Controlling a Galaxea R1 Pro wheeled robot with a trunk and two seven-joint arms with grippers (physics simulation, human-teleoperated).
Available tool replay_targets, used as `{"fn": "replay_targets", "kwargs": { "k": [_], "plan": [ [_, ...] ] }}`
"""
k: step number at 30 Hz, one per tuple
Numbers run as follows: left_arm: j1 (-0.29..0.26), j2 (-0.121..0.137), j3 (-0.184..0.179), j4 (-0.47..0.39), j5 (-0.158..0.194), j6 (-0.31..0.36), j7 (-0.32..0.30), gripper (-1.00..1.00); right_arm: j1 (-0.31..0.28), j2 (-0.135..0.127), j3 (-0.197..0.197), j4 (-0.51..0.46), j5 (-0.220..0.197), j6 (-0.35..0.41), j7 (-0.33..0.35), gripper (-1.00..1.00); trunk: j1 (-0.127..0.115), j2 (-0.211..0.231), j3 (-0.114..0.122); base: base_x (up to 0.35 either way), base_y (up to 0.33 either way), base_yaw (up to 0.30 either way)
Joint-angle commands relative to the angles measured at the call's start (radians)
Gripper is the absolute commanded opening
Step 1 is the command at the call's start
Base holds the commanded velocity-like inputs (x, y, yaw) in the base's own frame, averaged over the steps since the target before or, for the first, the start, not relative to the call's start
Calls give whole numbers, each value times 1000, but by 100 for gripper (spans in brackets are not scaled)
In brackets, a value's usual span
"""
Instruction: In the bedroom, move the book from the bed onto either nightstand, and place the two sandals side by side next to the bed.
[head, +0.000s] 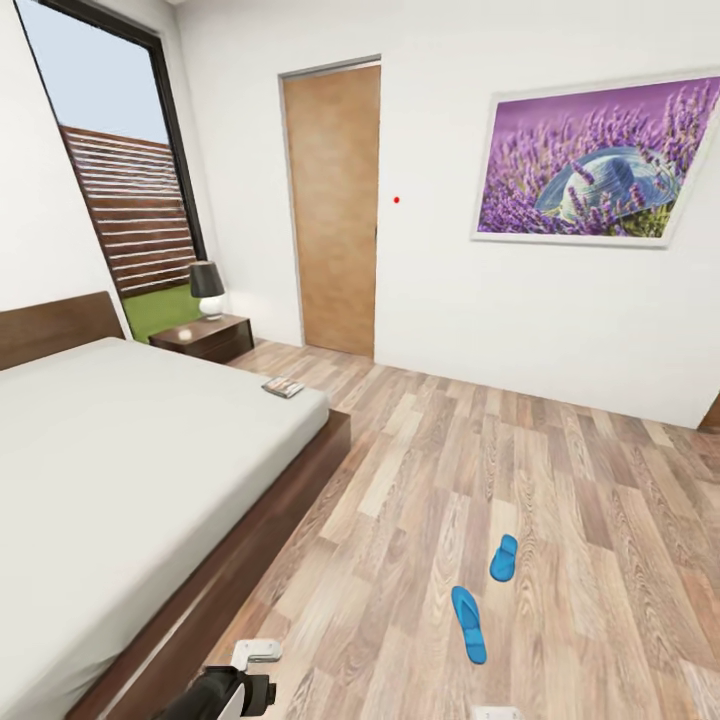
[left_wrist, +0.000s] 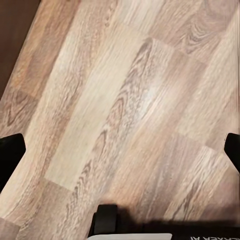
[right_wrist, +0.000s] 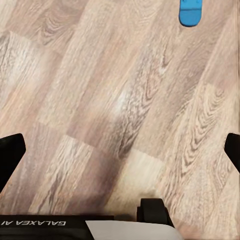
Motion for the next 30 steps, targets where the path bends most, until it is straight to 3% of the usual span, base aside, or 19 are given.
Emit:
{"fn": "replay_targets", "kwargs": {
  "k": [1,30],
  "plan": [
    [0,0,2,-3,-1,6,2,100,-1,0,3,-2,-1,6,-6,100,0,-1,-1,0,0,-287],
    [0,0,2,-3,-1,5,2,100,-1,0,3,-1,-1,6,-6,100,0,-1,-32,0,0,-178]
  ]
}}
